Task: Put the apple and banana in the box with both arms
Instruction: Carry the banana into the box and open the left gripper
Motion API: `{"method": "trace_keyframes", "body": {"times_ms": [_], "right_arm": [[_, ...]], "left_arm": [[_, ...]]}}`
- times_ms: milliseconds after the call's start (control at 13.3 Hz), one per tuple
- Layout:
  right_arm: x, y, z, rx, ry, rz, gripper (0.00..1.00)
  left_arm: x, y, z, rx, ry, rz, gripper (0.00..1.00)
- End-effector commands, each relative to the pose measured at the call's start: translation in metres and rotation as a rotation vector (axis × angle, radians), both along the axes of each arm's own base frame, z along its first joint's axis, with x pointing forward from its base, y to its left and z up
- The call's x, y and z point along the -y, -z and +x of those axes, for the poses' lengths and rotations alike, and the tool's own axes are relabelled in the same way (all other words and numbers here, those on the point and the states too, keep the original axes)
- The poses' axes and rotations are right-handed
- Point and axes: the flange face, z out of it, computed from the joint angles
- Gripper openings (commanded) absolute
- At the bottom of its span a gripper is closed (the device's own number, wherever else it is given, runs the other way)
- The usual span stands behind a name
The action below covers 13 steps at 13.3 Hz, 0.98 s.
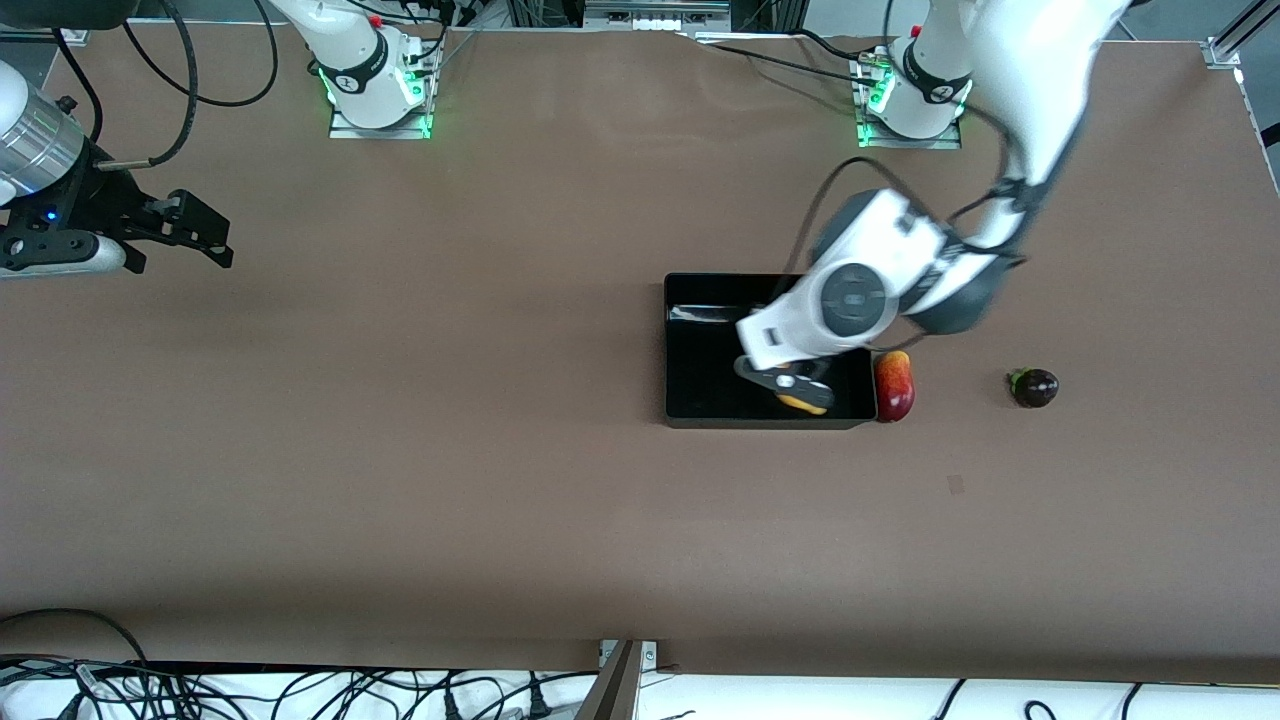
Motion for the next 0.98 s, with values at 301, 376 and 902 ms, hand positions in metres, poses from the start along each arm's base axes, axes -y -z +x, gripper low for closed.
{"method": "trace_keyframes", "body": {"times_ms": [301, 376, 902], "right_arm": [[0.0, -0.005, 0.003, 0.007, -0.005, -0.007, 1.0], [0.0, -0.005, 0.003, 0.007, -0.005, -0.007, 1.0], [0.0, -0.005, 0.003, 0.007, -0.005, -0.007, 1.0]], "left_arm": [[0.032, 0.062, -0.014, 0.014, -0.002, 0.026, 0.27], [0.03, 0.062, -0.012, 0.017, -0.034, 0.035, 0.93], [-0.076, -0.133, 0.024, 0.114, -0.191, 0.139, 1.0]]}}
